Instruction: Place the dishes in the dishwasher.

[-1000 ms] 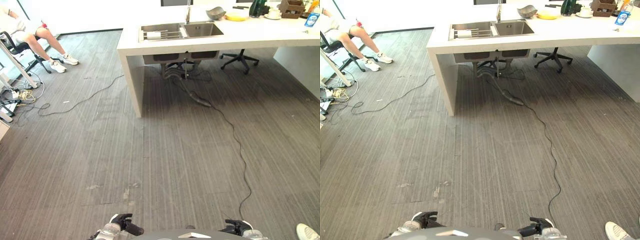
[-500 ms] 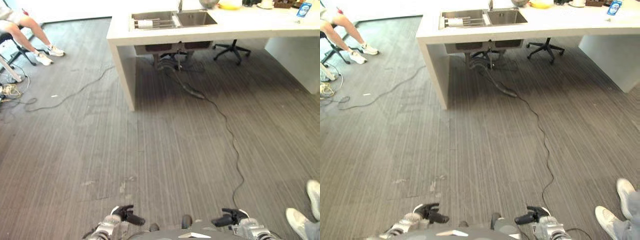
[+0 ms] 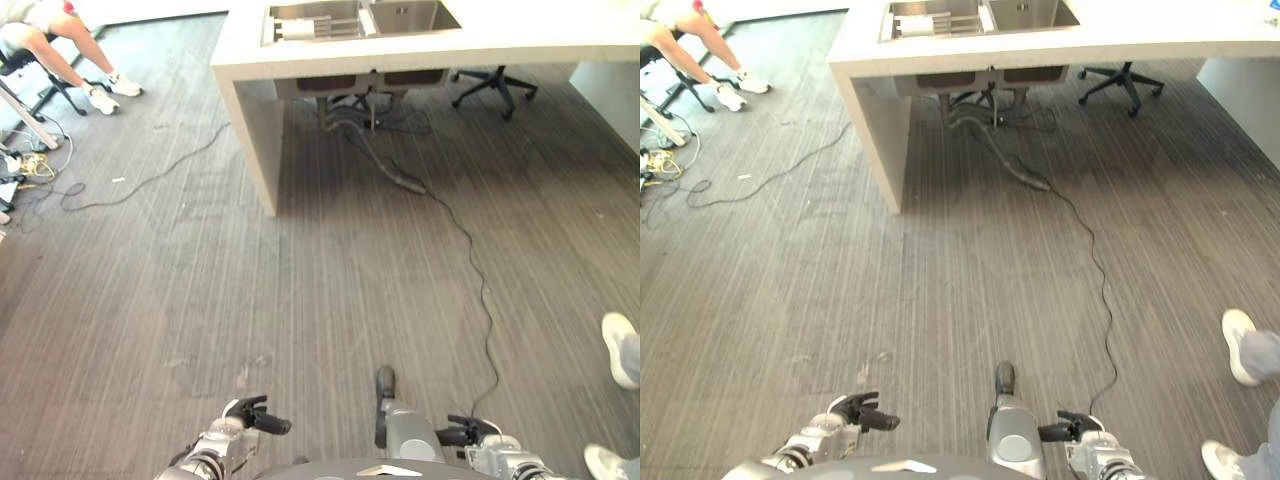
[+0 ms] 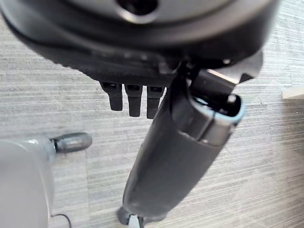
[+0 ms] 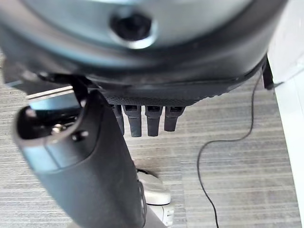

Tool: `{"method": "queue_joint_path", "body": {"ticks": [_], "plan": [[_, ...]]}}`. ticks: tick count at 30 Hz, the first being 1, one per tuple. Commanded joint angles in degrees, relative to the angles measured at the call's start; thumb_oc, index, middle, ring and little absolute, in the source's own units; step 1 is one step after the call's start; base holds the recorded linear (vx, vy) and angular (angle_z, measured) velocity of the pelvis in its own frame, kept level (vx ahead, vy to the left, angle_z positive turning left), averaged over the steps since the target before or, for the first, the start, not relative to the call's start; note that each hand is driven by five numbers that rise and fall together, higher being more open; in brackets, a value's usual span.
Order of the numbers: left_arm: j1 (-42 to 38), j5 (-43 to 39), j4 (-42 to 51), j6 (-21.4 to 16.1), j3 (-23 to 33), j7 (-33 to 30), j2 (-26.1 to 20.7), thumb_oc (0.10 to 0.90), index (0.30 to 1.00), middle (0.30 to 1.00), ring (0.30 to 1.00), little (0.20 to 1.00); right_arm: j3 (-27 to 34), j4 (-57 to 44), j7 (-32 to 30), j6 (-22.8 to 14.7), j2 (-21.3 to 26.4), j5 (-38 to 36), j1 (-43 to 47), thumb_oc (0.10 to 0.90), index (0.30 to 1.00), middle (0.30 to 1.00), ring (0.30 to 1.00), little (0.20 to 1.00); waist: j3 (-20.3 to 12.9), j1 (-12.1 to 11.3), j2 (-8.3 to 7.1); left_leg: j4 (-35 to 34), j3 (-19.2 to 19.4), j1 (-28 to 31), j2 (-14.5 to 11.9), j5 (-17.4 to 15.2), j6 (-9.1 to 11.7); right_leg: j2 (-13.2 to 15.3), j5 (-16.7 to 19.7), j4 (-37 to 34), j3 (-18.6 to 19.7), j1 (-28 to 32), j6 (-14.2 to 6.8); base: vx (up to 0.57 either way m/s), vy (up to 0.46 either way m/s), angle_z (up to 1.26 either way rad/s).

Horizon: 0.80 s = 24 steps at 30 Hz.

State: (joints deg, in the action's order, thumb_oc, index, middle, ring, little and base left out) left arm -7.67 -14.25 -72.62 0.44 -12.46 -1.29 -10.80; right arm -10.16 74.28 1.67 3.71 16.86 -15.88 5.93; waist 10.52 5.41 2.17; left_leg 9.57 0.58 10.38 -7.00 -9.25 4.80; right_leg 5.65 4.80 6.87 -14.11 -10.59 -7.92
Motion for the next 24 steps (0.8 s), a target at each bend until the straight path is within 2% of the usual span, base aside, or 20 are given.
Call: {"method": "queue_joint_path", "body": {"ticks": [1, 2, 3, 4, 5, 7, 8, 9, 10, 12, 13, 14, 15, 16, 19, 20, 21, 22, 23, 24], "plan": [[-3.24, -2.34, 3.33, -1.26, 0.35, 0.82, -2.29, 0.800, 0.900, 0.900, 0.900, 0.900, -2.69, -0.32, 0.73, -1.76, 1.38, 0.34, 1.55, 0.800, 0.900, 0.900, 0.900, 0.900, -1.32, -1.76, -0.91, 29.76, -0.88, -6.71, -1.06, 12.43, -0.33, -1.78, -5.66, 0.53, 1.02, 2.98, 4.37, 0.43, -0.439, -0.07], [-3.35, -2.81, 4.58, -1.15, 0.35, 0.68, -2.82, 0.800, 0.900, 0.900, 0.900, 0.900, -2.55, -0.61, 0.46, -1.92, 1.82, 0.23, 1.25, 0.800, 0.900, 0.900, 0.900, 0.900, 0.01, -2.56, -1.45, 37.80, -1.42, -10.78, -1.55, 15.95, -0.63, -2.48, -6.77, -0.18, 0.84, 5.48, 6.01, 0.56, -0.600, -0.13], [-3.51, -3.67, 5.95, -1.14, 0.51, 0.20, -3.65, 0.800, 0.900, 0.900, 0.900, 0.900, -2.14, -0.75, -0.04, -1.99, 2.61, 0.14, 1.37, 0.800, 0.900, 0.900, 0.900, 0.900, 1.67, -3.54, -2.32, 44.54, -0.84, -15.37, -2.46, 17.00, -1.47, -3.05, -7.52, -1.13, 1.04, 7.92, 7.47, 0.23, -0.300, -0.14], [-3.52, -3.67, 5.96, -1.13, 0.51, 0.19, -3.64, 0.800, 0.900, 0.900, 0.900, 0.900, -2.13, -0.75, -0.04, -1.99, 2.62, 0.14, 1.38, 0.800, 0.900, 0.900, 0.900, 0.900, 1.69, -3.49, -2.17, 44.77, -0.97, -15.49, -2.60, 16.88, -1.44, -3.19, -7.52, -1.13, 0.96, 7.92, 7.49, 0.32, -0.315, -0.25], [-4.25, -5.37, 7.31, -0.87, 0.11, -0.06, -4.25, 0.800, 0.900, 0.900, 0.900, 0.900, -2.01, 0.08, -0.78, -1.40, 3.59, -0.13, 2.06, 0.800, 0.900, 0.900, 0.900, 0.900, 3.62, -5.45, -2.67, 48.78, 0.03, -24.48, 0.13, 13.44, -2.94, -4.25, -9.00, -2.37, 2.11, 11.44, 8.40, 0.39, -0.161, -0.19], [-4.23, -6.73, 9.49, -1.38, 0.55, 0.28, -4.16, 0.800, 0.900, 0.900, 0.900, 0.900, -2.14, 0.33, -0.46, -1.28, 3.71, 0.25, 1.73, 0.800, 0.900, 0.900, 0.900, 0.900, 3.19, -7.68, -1.98, 40.08, 0.84, -28.23, 6.48, 11.10, -2.78, -5.08, -9.96, -4.34, 3.94, 15.75, 7.30, 0.48, -0.090, 0.19], [-4.21, -6.73, 9.51, -1.37, 0.54, 0.28, -4.18, 0.800, 0.900, 0.900, 0.900, 0.900, -2.14, 0.33, -0.46, -1.28, 3.69, 0.25, 1.72, 0.800, 0.900, 0.900, 0.900, 0.900, 3.08, -7.65, -2.23, 39.72, 0.93, -28.19, 6.71, 11.35, -2.81, -4.83, -9.93, -4.37, 3.93, 15.65, 7.27, 0.55, -0.020, -0.05], [-3.97, -7.92, 12.30, -2.04, 1.29, -0.09, -4.89, 0.800, 0.900, 0.900, 0.900, 0.900, -2.06, -0.37, 0.04, -1.72, 3.86, 0.27, 1.09, 0.800, 0.900, 0.900, 0.900, 0.900, 2.29, -9.65, -1.65, 24.70, 1.85, -28.15, 8.75, 12.33, -2.59, -5.64, -11.36, -6.16, 5.15, 18.03, 5.95, 0.37, -0.017, -0.57], [-3.97, -7.92, 12.30, -2.04, 1.29, -0.09, -4.90, 0.800, 0.900, 0.900, 0.900, 0.900, -2.06, -0.37, 0.04, -1.72, 3.85, 0.27, 1.09, 0.800, 0.900, 0.900, 0.900, 0.900, 2.29, -9.65, -1.68, 24.65, 1.86, -28.13, 8.78, 12.36, -2.60, -5.61, -11.36, -6.16, 5.14, 18.03, 5.94, 0.60, -0.020, -0.74], [-3.01, -9.47, 18.88, -3.00, 3.18, -0.35, -6.86, 0.800, 0.900, 0.900, 0.900, 0.900, -1.59, -1.14, 0.44, -2.39, 4.40, 1.13, 0.54, 0.800, 0.900, 0.900, 0.900, 0.900, 1.38, -12.40, 0.62, -3.56, 4.78, -28.10, 9.82, 16.97, -2.08, -9.32, -13.31, -8.80, 6.61, 22.55, 5.32, 0.68, 0.011, -0.30], [-2.86, -10.54, 20.28, -3.46, 4.13, -0.64, -7.60, 0.800, 0.900, 0.900, 0.900, 0.900, -1.27, -0.85, 0.22, -2.65, 4.43, 1.64, 0.75, 0.800, 0.900, 0.900, 0.900, 0.900, 1.73, -13.33, 0.62, -8.26, 6.49, -30.13, 10.35, 18.00, -0.92, -10.22, -14.57, -9.02, 7.59, 24.46, 5.26, 0.77, 0.004, -0.26], [-2.31, -12.00, 22.34, -3.78, 4.95, -0.27, -8.11, 0.800, 0.900, 0.900, 0.900, 0.900, -0.91, -0.48, 0.43, -2.57, 4.33, 2.29, 0.80, 0.800, 0.900, 0.900, 0.900, 0.900, 1.56, -13.97, 0.33, -9.78, 8.79, -30.90, 10.55, 18.42, -0.66, -10.55, -16.23, -9.31, 8.38, 26.88, 5.39, 0.62, 0.001, -0.42], [-1.51, -13.15, 23.89, -3.81, 5.62, 0.27, -8.45, 0.800, 0.900, 0.900, 0.900, 0.900, -0.62, 0.44, 0.87, -2.29, 4.13, 2.47, 0.70, 0.800, 0.900, 0.900, 0.900, 0.900, 0.18, -14.43, 0.38, -11.33, 9.82, -28.92, 10.46, 18.41, -2.21, -10.67, -17.17, -8.78, 8.84, 27.65, 5.16, 0.43, 0.012, -0.61], [-1.44, -13.15, 23.95, -3.78, 5.61, 0.26, -8.48, 0.800, 0.900, 0.900, 0.900, 0.900, -0.63, 0.45, 0.87, -2.30, 4.11, 2.47, 0.67, 0.800, 0.900, 0.900, 0.900, 0.900, 0.29, -14.56, 0.29, -11.57, 9.98, -28.61, 10.53, 18.45, -2.23, -10.53, -17.25, -8.74, 8.96, 27.80, 5.12, 0.62, 0.045, -0.65], [1.15, -14.99, 30.13, -4.06, 8.34, 0.07, -10.16, 0.800, 0.900, 0.900, 0.900, 0.900, -0.47, 0.75, 2.06, -2.14, 2.69, 4.51, -0.49, 0.800, 0.900, 0.900, 0.900, 0.900, -1.68, -16.09, -1.21, -10.30, 9.01, -25.86, 11.60, 19.77, -5.18, -10.09, -20.08, -1.55, 9.34, 27.30, 3.70, 0.51, 0.061, -0.49], [2.88, -15.02, 34.44, -4.23, 9.40, 0.55, -11.79, 0.800, 0.900, 0.900, 0.900, 0.900, 0.76, 1.24, 2.43, -1.85, 2.51, 5.33, -1.32, 0.800, 0.900, 0.900, 0.900, 0.900, -2.70, -17.01, -3.26, -10.54, 7.99, -23.37, 12.64, 18.13, -6.37, -7.26, -15.51, 10.25, 7.59, 24.63, -0.77, 0.71, 0.158, -0.42], [2.59, -15.70, 36.14, -4.16, 9.65, 0.37, -12.33, 0.800, 0.900, 0.900, 0.900, 0.900, 1.19, 1.48, 2.87, -1.87, 2.58, 5.71, -2.03, 0.800, 0.900, 0.900, 0.900, 0.900, -2.68, -16.12, -3.24, -10.74, 7.85, -21.85, 12.42, 17.22, -6.85, -5.94, -9.82, 19.39, 6.97, 20.94, -3.20, 0.54, 0.135, -0.25], [2.59, -15.70, 36.14, -4.16, 9.65, 0.37, -12.33, 0.800, 0.900, 0.900, 0.900, 0.900, 1.19, 1.48, 2.87, -1.87, 2.59, 5.71, -2.03, 0.800, 0.900, 0.900, 0.900, 0.900, -2.72, -16.14, -3.22, -10.72, 7.86, -21.91, 12.39, 17.21, -6.84, -5.97, -9.79, 19.38, 6.99, 20.89, -3.20, 0.45, 0.143, -0.15], [3.40, -15.63, 40.82, -4.64, 10.97, 0.18, -14.00, 0.800, 0.900, 0.900, 0.900, 0.900, 2.28, 1.89, 3.45, -1.50, 3.56, 6.10, -3.01, 0.800, 0.900, 0.900, 0.900, 0.900, -1.78, -14.33, -2.77, -11.07, 6.38, -17.97, 12.61, 14.57, -8.30, -3.71, -3.06, 31.26, 6.71, 16.62, -5.06, 0.39, 0.129, -0.03], [3.65, -15.42, 43.18, -4.83, 11.29, 0.21, -14.81, 0.800, 0.900, 0.900, 0.900, 0.900, 2.85, 2.24, 3.50, -1.34, 4.08, 6.02, -3.19, 0.800, 0.900, 0.900, 0.900, 0.900, -1.60, -14.08, -1.61, -11.32, 5.49, -16.36, 11.88, 13.71, -8.71, -3.45, -1.68, 35.98, 5.86, 14.73, -5.08, 0.55, 0.150, 0.25]]}}
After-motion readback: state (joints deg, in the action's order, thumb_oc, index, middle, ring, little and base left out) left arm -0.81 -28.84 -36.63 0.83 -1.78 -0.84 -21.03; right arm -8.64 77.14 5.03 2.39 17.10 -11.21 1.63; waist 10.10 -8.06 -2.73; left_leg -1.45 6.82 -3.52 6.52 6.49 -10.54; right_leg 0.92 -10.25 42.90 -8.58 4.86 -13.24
